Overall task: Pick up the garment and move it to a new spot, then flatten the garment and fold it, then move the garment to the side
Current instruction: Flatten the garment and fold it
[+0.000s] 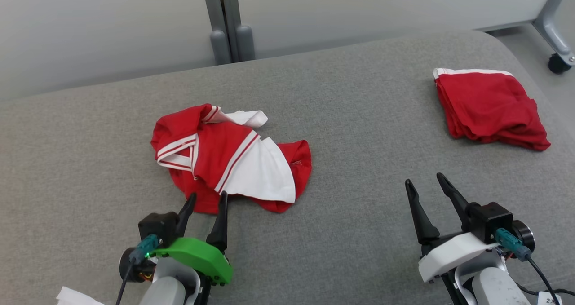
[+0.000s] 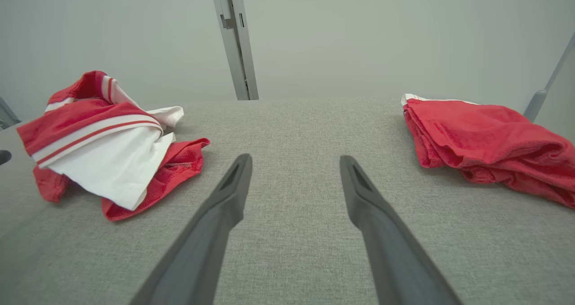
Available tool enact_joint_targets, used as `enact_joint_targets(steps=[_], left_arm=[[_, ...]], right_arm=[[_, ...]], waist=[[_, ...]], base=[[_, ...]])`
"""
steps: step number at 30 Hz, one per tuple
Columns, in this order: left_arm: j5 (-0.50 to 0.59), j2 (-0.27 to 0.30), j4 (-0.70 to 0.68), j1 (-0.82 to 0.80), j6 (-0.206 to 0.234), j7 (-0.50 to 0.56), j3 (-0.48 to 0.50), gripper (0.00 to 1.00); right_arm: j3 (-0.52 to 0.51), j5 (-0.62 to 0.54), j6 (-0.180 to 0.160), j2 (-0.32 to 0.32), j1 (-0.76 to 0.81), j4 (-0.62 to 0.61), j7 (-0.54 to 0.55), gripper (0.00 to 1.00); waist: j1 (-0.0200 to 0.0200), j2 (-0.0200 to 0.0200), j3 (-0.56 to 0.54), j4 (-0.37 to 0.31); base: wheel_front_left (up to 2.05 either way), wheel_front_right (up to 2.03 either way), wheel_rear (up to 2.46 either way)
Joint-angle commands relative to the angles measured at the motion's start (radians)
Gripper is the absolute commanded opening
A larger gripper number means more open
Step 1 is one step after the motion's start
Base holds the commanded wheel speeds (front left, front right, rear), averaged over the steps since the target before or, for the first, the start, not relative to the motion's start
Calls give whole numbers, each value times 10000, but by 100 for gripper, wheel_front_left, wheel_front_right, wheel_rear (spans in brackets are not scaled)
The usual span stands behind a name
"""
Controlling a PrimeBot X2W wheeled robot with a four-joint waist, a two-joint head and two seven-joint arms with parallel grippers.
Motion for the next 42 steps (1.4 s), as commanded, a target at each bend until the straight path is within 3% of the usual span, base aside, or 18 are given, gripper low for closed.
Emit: enact_joint_targets(steps=[1, 10, 11, 12, 13, 14, 16, 31, 36, 42], left_arm=[[-74, 16, 216, -369, -29, -36, -13, 100], [-480, 16, 885, -1448, -36, -195, -327, 100], [-437, 21, 696, -1484, -33, -181, -330, 96], [-384, 23, 550, -1469, -23, -181, -327, 81], [-356, 23, 349, -1386, -15, -182, -318, 56], [-338, 23, 164, -1298, -14, -184, -313, 40], [-311, 22, -197, -1106, 33, -176, -286, 0], [272, 111, -1520, -197, -23, -180, -332, 0], [385, 755, -2563, 399, -26, -114, -361, 0], [-17, 2087, -4176, 1540, 457, 661, 694, 0]], right_arm=[[-2, -63, -15, -40, -171, -55, -48, 100], [-92, -63, -15, -40, -454, -150, -48, 100], [-113, -67, -15, -37, -439, -150, -48, 100], [-133, -73, -15, -37, -418, -141, -48, 100], [-155, -68, -15, -38, -384, -123, -48, 100], [-157, -46, -15, -37, -361, -108, -48, 100], [-114, 25, -15, -37, -327, -82, -48, 100], [-103, 159, -15, -42, 219, 88, -48, 100], [-280, 180, -15, -40, 413, 93, -48, 100], [-380, 262, -15, -40, 554, 71, -48, 100]], waist=[[0, 0, 527, -488], [0, 0, 1097, -896], [0, 0, 1096, -880], [0, 0, 1080, -861], [0, 0, 1049, -833], [0, 0, 1017, -806], [0, 0, 933, -731], [0, 0, -169, 203], [0, 0, -406, 564], [0, 0, -494, 862]], base=[[0, 0, 0], [0, 0, 0], [0, 0, 0], [0, 0, 0], [0, 0, 0], [0, 0, 0], [0, 0, 0], [0, 0, 0], [0, 0, 0], [0, 0, 0]])
